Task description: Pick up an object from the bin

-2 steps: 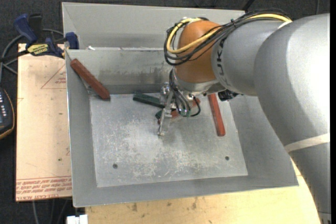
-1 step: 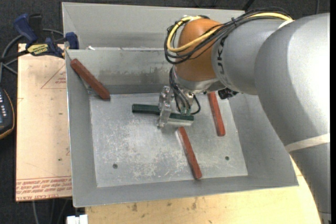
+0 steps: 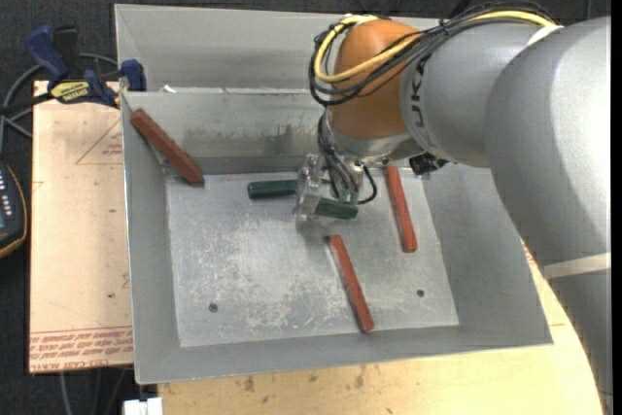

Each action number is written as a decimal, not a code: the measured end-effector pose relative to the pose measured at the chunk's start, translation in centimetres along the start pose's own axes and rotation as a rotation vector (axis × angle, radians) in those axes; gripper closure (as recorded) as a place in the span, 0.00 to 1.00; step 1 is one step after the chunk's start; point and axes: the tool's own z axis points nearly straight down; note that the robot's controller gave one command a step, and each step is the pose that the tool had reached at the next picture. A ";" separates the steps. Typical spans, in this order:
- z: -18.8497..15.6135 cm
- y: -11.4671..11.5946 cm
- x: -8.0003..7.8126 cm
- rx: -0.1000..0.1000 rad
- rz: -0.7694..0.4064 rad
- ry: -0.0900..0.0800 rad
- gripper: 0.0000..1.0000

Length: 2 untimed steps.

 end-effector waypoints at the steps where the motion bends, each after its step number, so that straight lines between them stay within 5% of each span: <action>1: -0.8 0.0 -0.1 0.001 -0.001 0.002 1.00; 2: -5.8 0.1 -0.3 -0.001 -0.002 -0.003 1.00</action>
Offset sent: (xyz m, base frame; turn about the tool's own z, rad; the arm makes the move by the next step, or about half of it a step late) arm 0.0000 -0.0001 0.0073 0.0000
